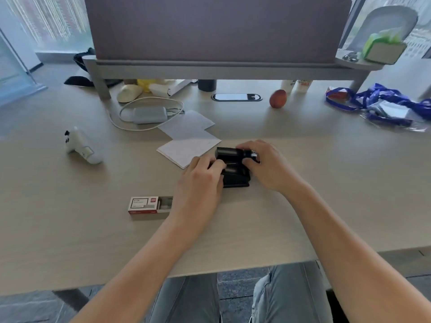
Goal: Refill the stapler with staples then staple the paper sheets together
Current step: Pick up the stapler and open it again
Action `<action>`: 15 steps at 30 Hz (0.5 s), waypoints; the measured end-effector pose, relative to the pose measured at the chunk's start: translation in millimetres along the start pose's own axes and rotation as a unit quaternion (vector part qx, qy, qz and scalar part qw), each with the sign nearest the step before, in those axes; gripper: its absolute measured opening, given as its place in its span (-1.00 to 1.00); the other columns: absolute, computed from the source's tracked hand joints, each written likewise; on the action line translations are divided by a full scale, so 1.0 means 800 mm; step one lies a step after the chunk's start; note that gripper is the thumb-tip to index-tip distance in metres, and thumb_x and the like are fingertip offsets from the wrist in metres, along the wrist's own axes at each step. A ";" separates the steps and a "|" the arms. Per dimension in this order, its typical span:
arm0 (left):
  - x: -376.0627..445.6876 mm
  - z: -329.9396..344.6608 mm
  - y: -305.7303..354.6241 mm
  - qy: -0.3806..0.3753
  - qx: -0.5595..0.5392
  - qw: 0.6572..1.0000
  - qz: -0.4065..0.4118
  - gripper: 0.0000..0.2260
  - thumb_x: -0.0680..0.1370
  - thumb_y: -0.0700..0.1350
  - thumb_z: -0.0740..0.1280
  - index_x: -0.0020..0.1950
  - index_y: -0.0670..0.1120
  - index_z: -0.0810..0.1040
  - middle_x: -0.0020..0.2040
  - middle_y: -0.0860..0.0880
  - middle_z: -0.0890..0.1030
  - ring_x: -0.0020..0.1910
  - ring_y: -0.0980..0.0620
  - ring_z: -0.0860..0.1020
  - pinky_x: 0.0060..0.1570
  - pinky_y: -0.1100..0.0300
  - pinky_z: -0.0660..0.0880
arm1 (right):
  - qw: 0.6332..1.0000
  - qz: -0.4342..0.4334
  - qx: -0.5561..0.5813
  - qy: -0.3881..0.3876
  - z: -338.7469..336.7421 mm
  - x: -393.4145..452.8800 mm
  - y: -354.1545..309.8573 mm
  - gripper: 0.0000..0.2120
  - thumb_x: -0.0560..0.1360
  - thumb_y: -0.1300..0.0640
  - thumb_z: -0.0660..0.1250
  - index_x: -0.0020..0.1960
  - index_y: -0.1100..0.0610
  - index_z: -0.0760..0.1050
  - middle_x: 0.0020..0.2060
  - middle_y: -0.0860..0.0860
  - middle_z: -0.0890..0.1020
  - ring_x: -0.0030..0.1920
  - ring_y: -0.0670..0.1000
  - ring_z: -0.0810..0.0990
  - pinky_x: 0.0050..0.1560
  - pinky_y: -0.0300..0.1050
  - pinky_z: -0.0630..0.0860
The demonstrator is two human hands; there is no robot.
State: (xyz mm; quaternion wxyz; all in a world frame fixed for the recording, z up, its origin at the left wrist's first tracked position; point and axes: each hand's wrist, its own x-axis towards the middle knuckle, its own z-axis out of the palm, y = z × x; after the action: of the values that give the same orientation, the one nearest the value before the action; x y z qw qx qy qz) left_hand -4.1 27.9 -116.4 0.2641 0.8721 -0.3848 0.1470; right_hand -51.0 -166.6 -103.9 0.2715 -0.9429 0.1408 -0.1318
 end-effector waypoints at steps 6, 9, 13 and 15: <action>0.027 0.012 0.007 -0.015 -0.030 0.999 -0.014 -0.83 0.54 -0.25 0.35 0.11 -0.12 0.58 0.09 -0.06 0.54 0.06 -0.11 0.51 -0.17 -0.09 0.57 | 0.996 0.039 -0.029 0.073 -0.020 -0.027 0.052 -0.68 0.57 0.18 0.33 0.29 -0.08 0.55 0.06 -0.04 0.59 0.10 0.12 0.54 0.10 0.01 0.48; 0.042 0.017 0.017 -0.032 -0.023 0.999 -0.009 -0.84 0.56 -0.20 0.33 0.14 -0.10 0.54 0.12 -0.05 0.50 0.07 -0.08 0.49 -0.14 -0.06 0.56 | 0.989 0.066 -0.036 0.124 -0.036 -0.055 0.078 -0.67 0.56 0.18 0.35 0.28 -0.09 0.56 0.07 -0.01 0.61 0.10 0.17 0.56 0.07 0.00 0.48; 0.056 0.027 0.023 -0.030 -0.008 0.999 0.014 -0.86 0.57 -0.15 0.32 0.13 -0.08 0.50 0.12 -0.03 0.48 0.06 -0.06 0.49 -0.20 0.05 0.49 | 0.984 0.089 -0.050 0.145 -0.051 -0.095 0.100 -0.66 0.58 0.20 0.34 0.31 -0.06 0.56 0.13 0.00 0.62 0.12 0.19 0.53 0.03 -0.09 0.34; 0.061 0.031 0.023 -0.030 -0.005 0.999 0.015 -0.86 0.58 -0.15 0.32 0.12 -0.08 0.49 0.11 -0.03 0.48 0.06 -0.06 0.49 -0.19 0.04 0.50 | 0.984 0.090 -0.045 0.148 -0.053 -0.113 0.098 -0.65 0.58 0.20 0.34 0.32 -0.06 0.55 0.13 0.00 0.62 0.12 0.18 0.51 0.03 -0.08 0.33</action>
State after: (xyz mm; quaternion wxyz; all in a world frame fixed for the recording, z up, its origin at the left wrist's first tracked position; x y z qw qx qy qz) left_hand 15.5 -25.9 -107.8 0.2551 0.8689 -0.4060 0.1229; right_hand -163.5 -220.0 -127.9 0.2160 -0.9077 0.2697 -0.2380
